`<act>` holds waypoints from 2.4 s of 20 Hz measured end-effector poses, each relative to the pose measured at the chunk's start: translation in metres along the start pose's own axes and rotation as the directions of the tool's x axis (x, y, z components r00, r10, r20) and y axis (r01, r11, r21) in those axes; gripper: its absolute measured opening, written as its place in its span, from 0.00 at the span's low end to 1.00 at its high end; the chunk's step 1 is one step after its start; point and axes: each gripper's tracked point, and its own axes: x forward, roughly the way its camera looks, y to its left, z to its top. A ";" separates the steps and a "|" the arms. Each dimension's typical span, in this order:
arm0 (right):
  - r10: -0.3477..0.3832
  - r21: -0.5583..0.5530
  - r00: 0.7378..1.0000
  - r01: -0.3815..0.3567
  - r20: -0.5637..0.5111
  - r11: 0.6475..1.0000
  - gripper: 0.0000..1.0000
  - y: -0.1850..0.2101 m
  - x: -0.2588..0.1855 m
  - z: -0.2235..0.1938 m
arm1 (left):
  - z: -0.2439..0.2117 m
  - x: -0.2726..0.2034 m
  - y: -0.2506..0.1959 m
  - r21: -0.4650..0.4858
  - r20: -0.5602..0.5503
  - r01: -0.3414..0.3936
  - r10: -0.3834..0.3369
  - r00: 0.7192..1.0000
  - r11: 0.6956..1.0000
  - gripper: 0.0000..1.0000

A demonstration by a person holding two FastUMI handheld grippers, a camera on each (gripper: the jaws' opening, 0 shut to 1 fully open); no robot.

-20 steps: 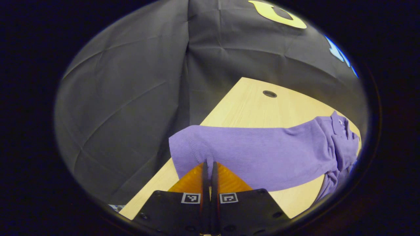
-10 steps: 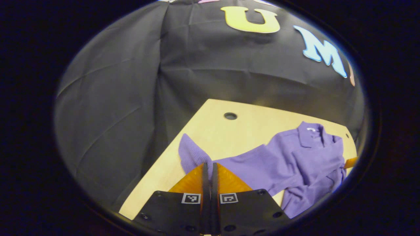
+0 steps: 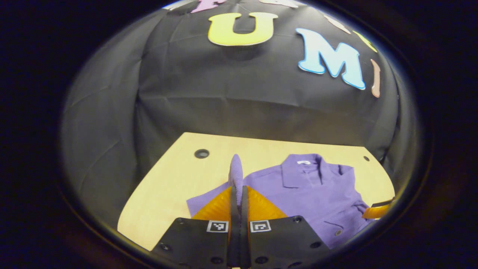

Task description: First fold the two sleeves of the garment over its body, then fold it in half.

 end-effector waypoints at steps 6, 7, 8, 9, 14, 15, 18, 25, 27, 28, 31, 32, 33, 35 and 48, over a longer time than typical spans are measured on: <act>-0.067 0.086 0.997 0.064 0.024 0.994 0.94 -0.049 -0.024 -0.003 | 0.008 0.023 -0.086 0.058 -0.011 0.117 -0.116 0.993 0.991 0.07; -0.078 0.102 0.997 0.075 0.028 0.992 0.94 -0.057 -0.027 -0.005 | 0.008 0.027 -0.103 0.069 -0.016 0.138 -0.138 0.990 0.988 0.07; -0.087 0.116 0.996 0.083 0.031 0.990 0.94 -0.065 -0.030 -0.006 | 0.006 0.030 -0.121 0.081 -0.022 0.160 -0.159 0.987 0.984 0.07; -0.097 0.127 0.995 0.092 0.033 0.988 0.94 -0.073 -0.034 -0.007 | 0.005 0.032 -0.137 0.091 -0.028 0.182 -0.180 0.983 0.979 0.07; -0.136 0.169 0.990 0.128 0.031 0.977 0.94 -0.104 -0.049 -0.018 | -0.008 0.044 -0.223 0.124 -0.068 0.284 -0.278 0.958 0.951 0.07; -0.141 0.177 0.990 0.134 0.029 0.975 0.94 -0.109 -0.052 -0.020 | -0.011 0.047 -0.240 0.121 -0.076 0.300 -0.293 0.953 0.946 0.07; -0.157 0.196 0.987 0.150 0.021 0.969 0.94 -0.121 -0.058 -0.028 | -0.018 0.055 -0.286 0.137 -0.097 0.343 -0.332 0.938 0.929 0.07; -0.173 0.214 0.985 0.166 0.011 0.963 0.94 -0.138 -0.069 -0.040 | -0.056 0.077 -0.326 0.161 -0.172 0.353 -0.326 0.930 0.922 0.07; -0.172 0.218 0.985 0.167 0.003 0.962 0.94 -0.141 -0.069 -0.044 | -0.057 0.080 -0.324 0.156 -0.174 0.347 -0.320 0.931 0.925 0.07; -0.171 0.219 0.985 0.167 -0.001 0.961 0.94 -0.141 -0.069 -0.045 | -0.057 0.082 -0.324 0.158 -0.173 0.345 -0.318 0.932 0.925 0.07; -0.163 0.215 0.987 0.162 -0.010 0.963 0.94 -0.141 -0.067 -0.050 | -0.062 0.086 -0.324 0.167 -0.192 0.353 -0.321 0.928 0.921 0.07; -0.161 0.211 0.987 0.160 -0.014 0.964 0.94 -0.140 -0.066 -0.050 | -0.065 0.086 -0.328 0.160 -0.201 0.370 -0.336 0.920 0.915 0.10; -0.159 0.205 0.987 0.159 -0.016 0.966 0.94 -0.139 -0.064 -0.051 | -0.066 0.084 -0.329 0.161 -0.208 0.373 -0.338 0.918 0.914 0.15; -0.156 0.191 0.988 0.157 -0.024 0.969 0.94 -0.138 -0.065 -0.055 | -0.065 0.084 -0.330 0.174 -0.203 0.372 -0.337 0.919 0.912 0.50; -0.234 -0.042 0.943 0.231 -0.235 0.972 0.94 -0.148 -0.080 -0.158 | -0.055 0.069 -0.296 0.201 -0.181 0.343 -0.310 0.934 0.918 0.93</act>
